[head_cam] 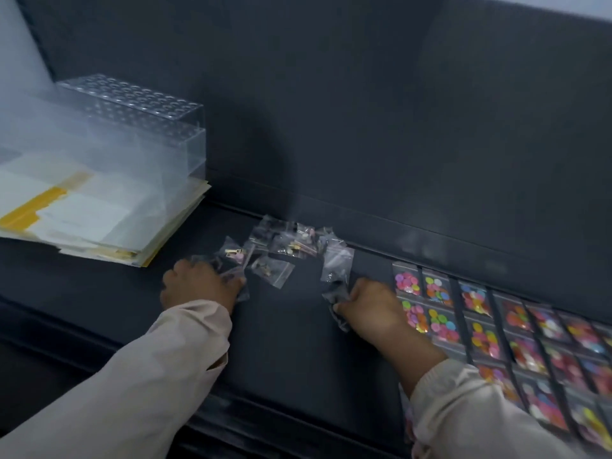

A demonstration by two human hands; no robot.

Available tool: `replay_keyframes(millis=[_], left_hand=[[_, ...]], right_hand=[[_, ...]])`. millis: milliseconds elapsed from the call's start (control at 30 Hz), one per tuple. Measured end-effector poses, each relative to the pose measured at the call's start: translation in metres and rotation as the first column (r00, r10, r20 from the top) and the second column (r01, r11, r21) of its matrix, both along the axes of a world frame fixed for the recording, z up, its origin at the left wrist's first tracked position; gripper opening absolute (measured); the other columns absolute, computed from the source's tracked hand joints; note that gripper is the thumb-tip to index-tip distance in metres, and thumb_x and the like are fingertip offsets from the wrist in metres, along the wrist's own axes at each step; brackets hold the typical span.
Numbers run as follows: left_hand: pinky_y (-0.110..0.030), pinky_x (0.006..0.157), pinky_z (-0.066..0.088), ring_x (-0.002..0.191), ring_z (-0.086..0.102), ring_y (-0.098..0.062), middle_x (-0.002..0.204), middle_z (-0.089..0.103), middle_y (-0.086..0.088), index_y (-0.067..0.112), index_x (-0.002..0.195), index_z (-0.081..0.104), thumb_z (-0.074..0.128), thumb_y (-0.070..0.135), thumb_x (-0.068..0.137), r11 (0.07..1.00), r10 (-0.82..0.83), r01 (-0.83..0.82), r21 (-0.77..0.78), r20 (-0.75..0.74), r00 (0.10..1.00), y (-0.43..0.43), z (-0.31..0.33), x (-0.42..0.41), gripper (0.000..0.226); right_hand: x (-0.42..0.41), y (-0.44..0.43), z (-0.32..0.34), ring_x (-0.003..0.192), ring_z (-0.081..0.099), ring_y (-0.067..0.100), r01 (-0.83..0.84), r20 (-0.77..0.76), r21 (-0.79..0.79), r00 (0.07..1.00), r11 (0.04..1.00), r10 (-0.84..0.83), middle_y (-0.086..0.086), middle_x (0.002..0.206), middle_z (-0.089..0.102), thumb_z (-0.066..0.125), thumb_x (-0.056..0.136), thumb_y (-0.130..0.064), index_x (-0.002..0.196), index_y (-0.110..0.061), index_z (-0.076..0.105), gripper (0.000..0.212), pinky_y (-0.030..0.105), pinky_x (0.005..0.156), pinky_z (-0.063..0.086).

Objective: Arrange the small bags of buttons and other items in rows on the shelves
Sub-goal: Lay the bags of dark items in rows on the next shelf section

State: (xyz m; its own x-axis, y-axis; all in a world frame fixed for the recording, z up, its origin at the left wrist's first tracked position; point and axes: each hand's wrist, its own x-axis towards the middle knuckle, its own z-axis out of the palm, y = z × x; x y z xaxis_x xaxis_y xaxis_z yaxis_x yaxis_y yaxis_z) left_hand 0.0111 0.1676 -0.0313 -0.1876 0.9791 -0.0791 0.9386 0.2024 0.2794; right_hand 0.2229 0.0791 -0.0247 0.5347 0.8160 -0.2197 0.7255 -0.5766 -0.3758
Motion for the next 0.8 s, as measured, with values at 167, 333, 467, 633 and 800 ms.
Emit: replay_keyframes(millis=[167, 333, 467, 633, 800], left_hand=[[-0.032, 0.072, 0.047, 0.086, 0.058, -0.028, 0.088, 0.064, -0.005, 0.02, 0.068, 0.059, 0.069, 0.042, 0.078, 0.986, -0.168, 0.162, 0.042, 0.288, 0.943, -0.006, -0.004, 0.009, 0.026], [-0.034, 0.064, 0.046, 0.066, 0.053, -0.022, 0.068, 0.054, -0.001, 0.016, 0.072, 0.047, 0.072, 0.013, 0.077, 0.949, -0.299, 0.27, 0.162, 0.725, 0.62, -0.034, 0.011, 0.031, 0.026], [-0.03, 0.066, 0.049, 0.073, 0.058, -0.013, 0.081, 0.061, 0.0, 0.019, 0.107, 0.05, 0.067, -0.001, 0.079, 0.899, -0.25, 0.432, 0.064, 0.887, 0.389, -0.064, 0.04, 0.064, 0.038], [-0.036, 0.066, 0.057, 0.091, 0.063, -0.023, 0.096, 0.063, -0.008, 0.014, 0.093, 0.062, 0.061, -0.004, 0.083, 0.831, -0.007, 0.542, -0.124, 0.972, 0.234, -0.123, 0.062, 0.114, 0.021], [-0.035, 0.056, 0.057, 0.096, 0.064, -0.03, 0.105, 0.063, -0.013, 0.01, 0.095, 0.062, 0.063, 0.003, 0.085, 0.742, 0.048, 0.647, -0.178, 0.976, 0.214, -0.22, 0.069, 0.175, 0.012]], right_hand=[[-0.013, -0.012, 0.003, 0.086, 0.06, 0.026, 0.031, -0.045, 0.12, 0.999, 0.992, -0.026, 0.005, 0.086, 0.063, 0.064, 0.081, -0.028, 0.068, -0.021, 0.044, 0.025, 0.024, 0.066, 0.039], [-0.016, -0.032, 0.01, 0.057, 0.051, 0.02, 0.109, -0.429, 0.332, 0.902, 0.937, 0.047, 0.003, 0.062, 0.052, 0.066, 0.08, -0.006, 0.07, -0.02, 0.041, 0.03, 0.028, 0.053, 0.041], [-0.006, -0.067, 0.033, 0.055, 0.052, 0.008, 0.177, -0.622, 0.369, 0.776, 0.913, 0.101, 0.002, 0.072, 0.058, 0.063, 0.077, 0.007, 0.084, -0.02, 0.045, 0.033, 0.019, 0.05, 0.042], [0.032, -0.146, 0.059, 0.054, 0.053, 0.011, 0.236, -0.712, 0.384, 0.691, 0.893, 0.123, 0.005, 0.067, 0.061, 0.065, 0.075, 0.013, 0.074, -0.013, 0.053, 0.028, 0.019, 0.05, 0.042], [0.081, -0.255, 0.065, 0.053, 0.055, 0.008, 0.313, -0.775, 0.322, 0.629, 0.893, 0.059, -0.002, 0.065, 0.062, 0.061, 0.084, 0.003, 0.072, -0.017, 0.059, 0.024, 0.021, 0.049, 0.044]])
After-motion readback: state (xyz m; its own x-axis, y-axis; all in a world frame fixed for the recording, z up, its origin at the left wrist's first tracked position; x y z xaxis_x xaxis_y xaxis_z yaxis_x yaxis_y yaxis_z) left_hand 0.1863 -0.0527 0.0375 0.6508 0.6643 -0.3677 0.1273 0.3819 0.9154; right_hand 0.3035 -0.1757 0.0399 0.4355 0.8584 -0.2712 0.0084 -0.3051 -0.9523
